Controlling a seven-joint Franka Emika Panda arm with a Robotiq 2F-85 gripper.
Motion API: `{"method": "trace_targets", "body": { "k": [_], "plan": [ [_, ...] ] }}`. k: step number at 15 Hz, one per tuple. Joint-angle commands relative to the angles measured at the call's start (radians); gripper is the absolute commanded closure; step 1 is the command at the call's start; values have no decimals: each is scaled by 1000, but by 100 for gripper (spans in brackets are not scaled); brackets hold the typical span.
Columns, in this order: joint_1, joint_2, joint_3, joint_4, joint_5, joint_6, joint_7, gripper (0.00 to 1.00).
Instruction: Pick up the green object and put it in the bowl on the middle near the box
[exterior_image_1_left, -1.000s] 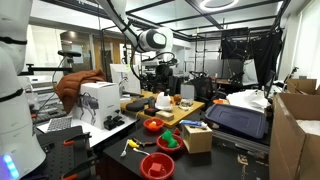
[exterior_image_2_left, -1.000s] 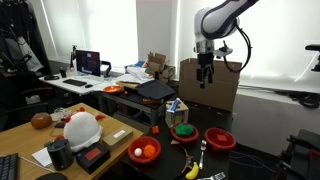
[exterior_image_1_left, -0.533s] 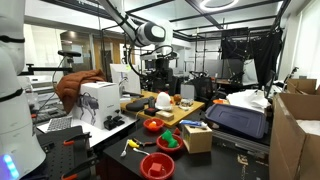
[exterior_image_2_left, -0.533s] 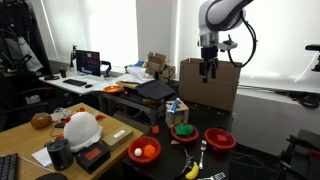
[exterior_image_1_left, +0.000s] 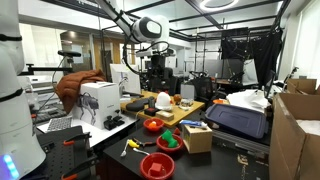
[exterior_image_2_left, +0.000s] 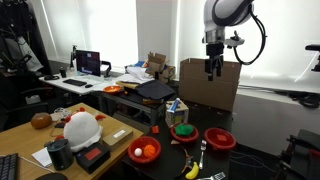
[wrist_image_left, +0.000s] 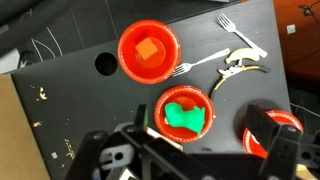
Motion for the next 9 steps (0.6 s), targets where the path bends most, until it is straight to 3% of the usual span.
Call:
{"method": "trace_targets", "body": {
  "k": [1,9],
  "plan": [
    [-5,-77,-2,-55,19,-17,-23,0],
    [-9,-141,-9,-105,36,65,25,0]
  ]
}}
